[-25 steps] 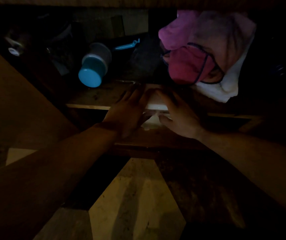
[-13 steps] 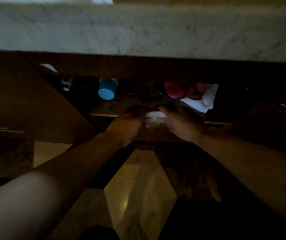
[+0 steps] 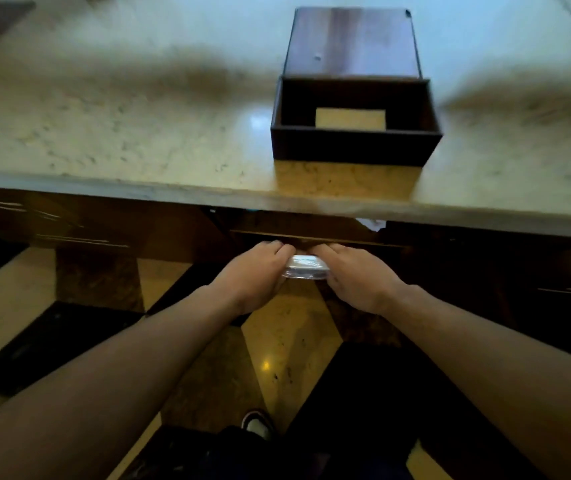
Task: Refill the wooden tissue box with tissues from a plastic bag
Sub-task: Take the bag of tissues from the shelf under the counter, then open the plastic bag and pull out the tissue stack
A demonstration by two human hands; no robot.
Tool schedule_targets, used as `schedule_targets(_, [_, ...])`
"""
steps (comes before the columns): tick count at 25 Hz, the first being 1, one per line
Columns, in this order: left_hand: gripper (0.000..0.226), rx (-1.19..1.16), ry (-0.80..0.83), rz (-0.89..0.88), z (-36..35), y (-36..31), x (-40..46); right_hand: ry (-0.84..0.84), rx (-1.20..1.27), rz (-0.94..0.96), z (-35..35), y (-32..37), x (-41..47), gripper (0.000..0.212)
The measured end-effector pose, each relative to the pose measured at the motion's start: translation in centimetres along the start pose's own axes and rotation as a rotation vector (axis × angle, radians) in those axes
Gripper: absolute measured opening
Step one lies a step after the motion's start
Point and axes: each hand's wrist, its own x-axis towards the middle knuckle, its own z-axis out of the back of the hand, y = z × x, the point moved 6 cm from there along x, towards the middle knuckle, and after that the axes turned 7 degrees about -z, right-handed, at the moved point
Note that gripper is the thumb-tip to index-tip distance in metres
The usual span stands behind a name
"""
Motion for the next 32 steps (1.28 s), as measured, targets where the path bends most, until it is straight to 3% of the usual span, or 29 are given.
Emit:
schedule_targets(6, [0.027,-0.014,0.011,-0.008,12.5,-4.5,-1.2,-0.170,-0.033,0.121,13.9,3.6,-3.7,0.038])
schedule_targets(15, [0.027,0.100,-0.130,-0.031,28.2,-11.4,0.5,-0.335,-0.055,0.187,31.5,6.1,-7.0,0.044])
schedule_targets(18, [0.026,0.102,-0.156,-0.044,30.0,-12.4,0.4,-0.366,-0.008,0.237,33.9,6.8,-8.2,0.056])
schedule_targets(23, [0.028,0.113,-0.156,-0.021,30.1,-11.0,0.4,-0.372,-0.027,0.264,34.3,7.2,-6.5,0.041])
schedule_targets(28, [0.032,-0.055,-0.198,0.053,29.8,-5.0,0.8,-0.385,-0.012,0.286,33.8,7.7,-2.4,0.028])
schedule_targets(32, [0.034,-0.230,-0.187,0.119,28.4,1.6,1.9,-0.297,0.032,0.146,33.2,7.9,3.5,0.020])
